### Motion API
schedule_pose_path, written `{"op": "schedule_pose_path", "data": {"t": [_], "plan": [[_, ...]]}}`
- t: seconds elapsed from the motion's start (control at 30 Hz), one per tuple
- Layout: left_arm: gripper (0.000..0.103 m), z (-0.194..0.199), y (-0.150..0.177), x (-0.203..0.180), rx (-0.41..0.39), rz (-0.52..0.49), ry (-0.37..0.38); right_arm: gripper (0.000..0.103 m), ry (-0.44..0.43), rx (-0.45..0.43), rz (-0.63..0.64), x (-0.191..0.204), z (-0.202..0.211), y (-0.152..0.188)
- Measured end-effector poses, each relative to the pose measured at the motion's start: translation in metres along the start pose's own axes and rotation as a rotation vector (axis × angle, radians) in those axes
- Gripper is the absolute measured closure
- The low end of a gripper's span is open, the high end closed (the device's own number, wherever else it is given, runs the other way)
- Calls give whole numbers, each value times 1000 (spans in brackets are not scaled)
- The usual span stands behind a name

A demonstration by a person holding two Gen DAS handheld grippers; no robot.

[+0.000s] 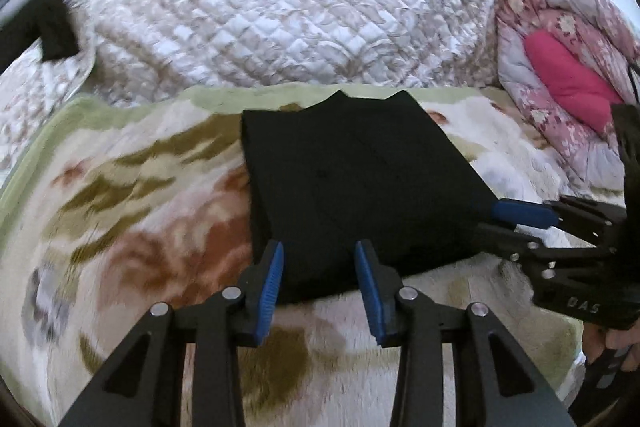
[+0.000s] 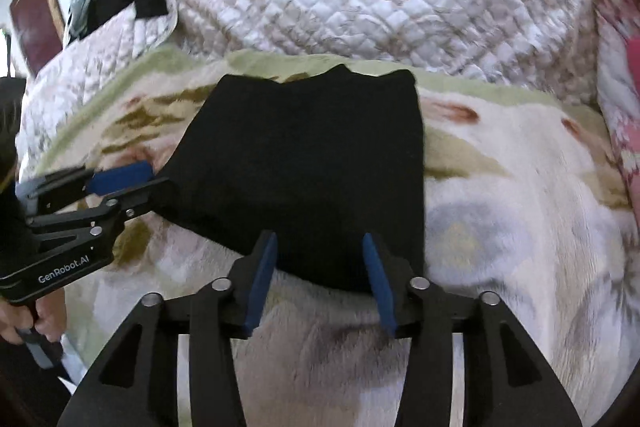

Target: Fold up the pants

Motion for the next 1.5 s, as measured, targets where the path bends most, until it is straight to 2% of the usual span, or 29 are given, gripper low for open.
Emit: {"op": "schedule_pose_path", "data": {"t": [0.1, 0.27, 0.7, 0.9, 1.5], "plan": [[62, 13, 6, 0, -9, 10, -22, 51, -10, -9, -18, 3, 13, 5], [62, 24, 22, -7, 6, 17, -24, 49, -8, 15, -45, 8, 23, 22], [62, 7, 53, -3, 97, 37, -39, 42, 45, 98, -14, 4, 7, 48], [54, 5, 55, -7, 93, 12, -38, 38, 53, 105, 2, 5, 5, 49], [51, 4, 56, -8, 93, -6, -44, 36, 58, 101, 18, 5, 5, 48]]}}
Point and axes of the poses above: each gripper's, at about its wrist camera, not at the fingertips, and z roughly against the way its jaws point, x to its left, y to its underside, the point moved 10 cm from there along -z, roughly the way its jaws point, and after that the axes turned 13 degrees about -x, right-handed, at the moved point
